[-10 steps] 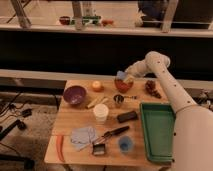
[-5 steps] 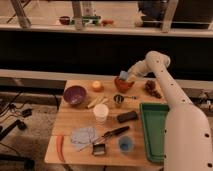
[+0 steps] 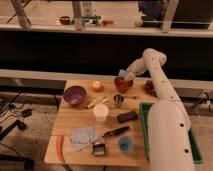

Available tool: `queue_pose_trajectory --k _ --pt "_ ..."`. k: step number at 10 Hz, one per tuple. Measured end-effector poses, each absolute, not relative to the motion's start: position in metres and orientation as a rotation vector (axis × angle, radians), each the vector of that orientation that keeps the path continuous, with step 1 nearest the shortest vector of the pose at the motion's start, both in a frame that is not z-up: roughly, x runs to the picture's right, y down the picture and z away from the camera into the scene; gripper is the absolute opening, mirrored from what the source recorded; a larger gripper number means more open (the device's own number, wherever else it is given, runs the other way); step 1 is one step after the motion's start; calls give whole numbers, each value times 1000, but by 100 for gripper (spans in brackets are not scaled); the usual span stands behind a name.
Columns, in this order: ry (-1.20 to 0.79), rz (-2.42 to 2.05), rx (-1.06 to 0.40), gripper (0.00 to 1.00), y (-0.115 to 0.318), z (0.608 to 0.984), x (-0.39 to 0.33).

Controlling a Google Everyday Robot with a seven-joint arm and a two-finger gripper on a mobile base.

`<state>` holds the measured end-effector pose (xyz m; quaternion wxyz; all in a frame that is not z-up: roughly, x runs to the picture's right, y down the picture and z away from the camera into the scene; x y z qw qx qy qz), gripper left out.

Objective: Wipe red bowl with sponge

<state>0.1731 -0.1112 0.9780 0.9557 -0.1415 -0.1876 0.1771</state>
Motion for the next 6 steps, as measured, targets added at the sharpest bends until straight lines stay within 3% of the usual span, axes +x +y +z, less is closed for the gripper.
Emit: queue_pose_trajectory --k 6 --pt "-464 309 -274 6 -120 972 121"
